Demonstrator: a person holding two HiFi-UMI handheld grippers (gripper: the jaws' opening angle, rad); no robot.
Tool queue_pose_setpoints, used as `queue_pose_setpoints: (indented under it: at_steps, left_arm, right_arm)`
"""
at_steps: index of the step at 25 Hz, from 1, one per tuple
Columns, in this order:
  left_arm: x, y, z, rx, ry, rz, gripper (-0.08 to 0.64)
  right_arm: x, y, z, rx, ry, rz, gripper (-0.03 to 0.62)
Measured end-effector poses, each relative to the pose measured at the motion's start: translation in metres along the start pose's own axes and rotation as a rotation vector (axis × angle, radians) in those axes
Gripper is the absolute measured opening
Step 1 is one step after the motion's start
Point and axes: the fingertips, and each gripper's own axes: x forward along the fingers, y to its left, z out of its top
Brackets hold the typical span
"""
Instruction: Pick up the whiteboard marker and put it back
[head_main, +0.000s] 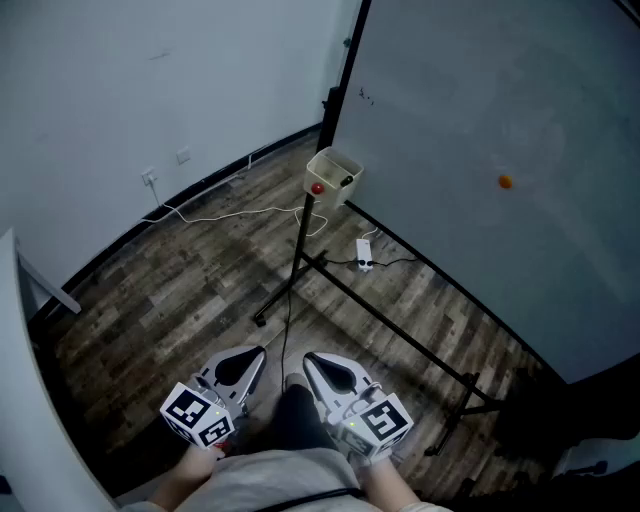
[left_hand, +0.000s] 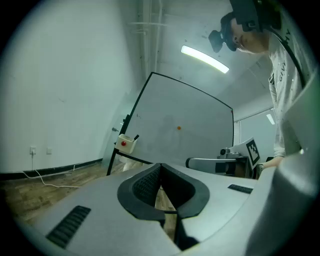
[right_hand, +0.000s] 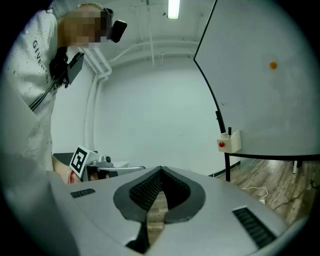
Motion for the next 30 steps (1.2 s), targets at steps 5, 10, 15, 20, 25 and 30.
queue_pose_setpoints:
  at_steps: [5,10,15,20,25,30]
  left_arm:
    - [-0.009,-0.005,0.004,0.015,-0.012,0.005,0.015]
    - [-0.004,-0.003,0.007,0.027,-0.011,0.004,0.015]
    - [0.022,0.016,0.008,0.019,-0.009,0.010,0.015]
    - [0.071,0.037,0.027,0.025,-0.035,0.006,0.015]
    - [0.125,0.056,0.043,0.021,-0.045,-0.004,0.015]
    - [0.173,0.074,0.053,0.014,-0.055,-0.009,0.015]
  right_arm:
    - [-0.007,0.009,0.008,0.009,-0.004,0.000,0.019]
    - [-0.004,-0.003,0.005,0.011,0.009,-0.026,0.018]
    - [0.008,-0.031,0.007,0.006,0.012,-0.029,0.019]
    - [0.035,-0.068,0.034,-0.048,-0.021,0.014,0.020]
    - [0.061,-0.107,0.043,-0.094,0.005,0.030,0.020]
    - [0.081,-0.146,0.056,-0.098,0.005,0.085,0.020]
